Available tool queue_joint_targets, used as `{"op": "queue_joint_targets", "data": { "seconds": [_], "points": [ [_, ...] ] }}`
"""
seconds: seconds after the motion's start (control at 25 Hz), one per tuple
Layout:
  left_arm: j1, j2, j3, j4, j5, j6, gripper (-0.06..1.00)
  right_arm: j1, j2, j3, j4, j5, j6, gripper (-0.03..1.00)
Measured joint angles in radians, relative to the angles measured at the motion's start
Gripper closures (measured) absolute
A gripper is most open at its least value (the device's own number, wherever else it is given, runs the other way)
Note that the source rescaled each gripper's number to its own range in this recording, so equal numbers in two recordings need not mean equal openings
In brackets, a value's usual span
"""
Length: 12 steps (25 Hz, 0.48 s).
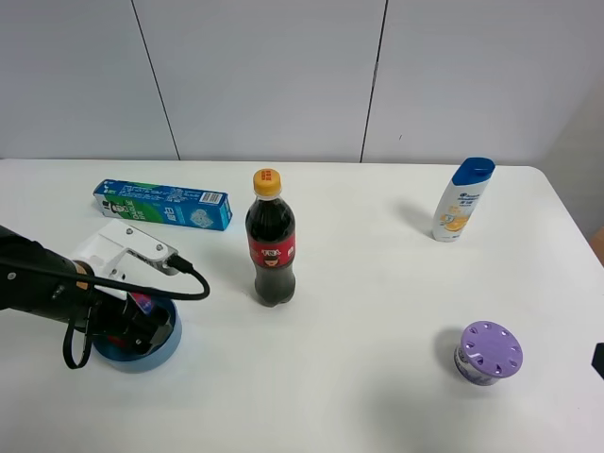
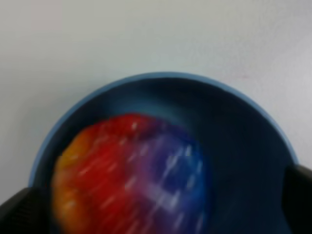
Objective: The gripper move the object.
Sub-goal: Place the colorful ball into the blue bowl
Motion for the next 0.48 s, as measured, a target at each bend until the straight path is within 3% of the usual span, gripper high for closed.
{"op": "queue_joint_targets", "data": {
  "seconds": [0.2,0.48],
  "points": [
    [0.000,-0.040,-0.034,0.000,0.043,-0.006,-0.04,0.000,0.000,0.000,0.000,0.000,0.000,-0.03],
    [0.013,-0.139,-0.265,-0.013,0.216,-0.041,-0.04,0.000,0.000,0.000,0.000,0.000,0.000,-0.03]
  ]
}}
